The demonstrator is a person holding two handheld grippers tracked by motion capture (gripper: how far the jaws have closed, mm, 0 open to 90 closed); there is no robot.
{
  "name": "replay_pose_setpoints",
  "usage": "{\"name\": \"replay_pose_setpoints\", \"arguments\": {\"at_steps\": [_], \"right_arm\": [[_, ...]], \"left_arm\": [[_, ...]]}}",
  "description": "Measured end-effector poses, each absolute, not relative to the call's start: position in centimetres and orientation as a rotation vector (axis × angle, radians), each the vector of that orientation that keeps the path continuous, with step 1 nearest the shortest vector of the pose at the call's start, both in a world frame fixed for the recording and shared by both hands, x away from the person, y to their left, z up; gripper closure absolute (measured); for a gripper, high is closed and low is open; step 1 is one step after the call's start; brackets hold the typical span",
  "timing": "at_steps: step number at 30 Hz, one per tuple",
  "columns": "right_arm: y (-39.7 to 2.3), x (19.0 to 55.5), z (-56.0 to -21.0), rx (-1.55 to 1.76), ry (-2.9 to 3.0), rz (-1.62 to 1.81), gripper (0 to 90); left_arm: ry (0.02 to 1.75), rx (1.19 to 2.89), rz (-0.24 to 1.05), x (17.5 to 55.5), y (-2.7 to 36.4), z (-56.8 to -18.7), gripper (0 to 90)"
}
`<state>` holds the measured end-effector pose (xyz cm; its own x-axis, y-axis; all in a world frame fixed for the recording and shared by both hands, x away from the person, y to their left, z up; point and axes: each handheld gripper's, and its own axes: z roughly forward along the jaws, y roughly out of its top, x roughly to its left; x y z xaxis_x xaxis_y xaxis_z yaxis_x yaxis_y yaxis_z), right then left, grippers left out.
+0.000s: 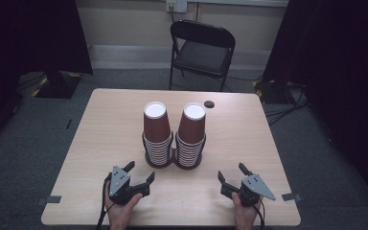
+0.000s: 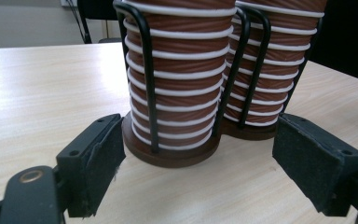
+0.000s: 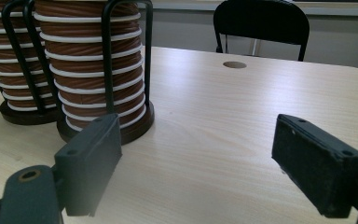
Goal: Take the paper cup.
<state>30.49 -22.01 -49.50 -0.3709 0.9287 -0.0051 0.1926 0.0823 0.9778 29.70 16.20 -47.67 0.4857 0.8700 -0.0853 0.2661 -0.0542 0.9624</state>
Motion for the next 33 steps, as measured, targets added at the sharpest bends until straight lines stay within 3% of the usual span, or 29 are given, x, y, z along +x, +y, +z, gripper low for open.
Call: {"name": "replay_pose_setpoints", "arguments": {"at_steps": [33], "right_arm": [[-22.0,30.5,-49.5,1.133,1.666,1.339,16.6]], "left_arm": [[0.794,1.667,0.605,30.6,12.0,-43.1,17.8]]}}
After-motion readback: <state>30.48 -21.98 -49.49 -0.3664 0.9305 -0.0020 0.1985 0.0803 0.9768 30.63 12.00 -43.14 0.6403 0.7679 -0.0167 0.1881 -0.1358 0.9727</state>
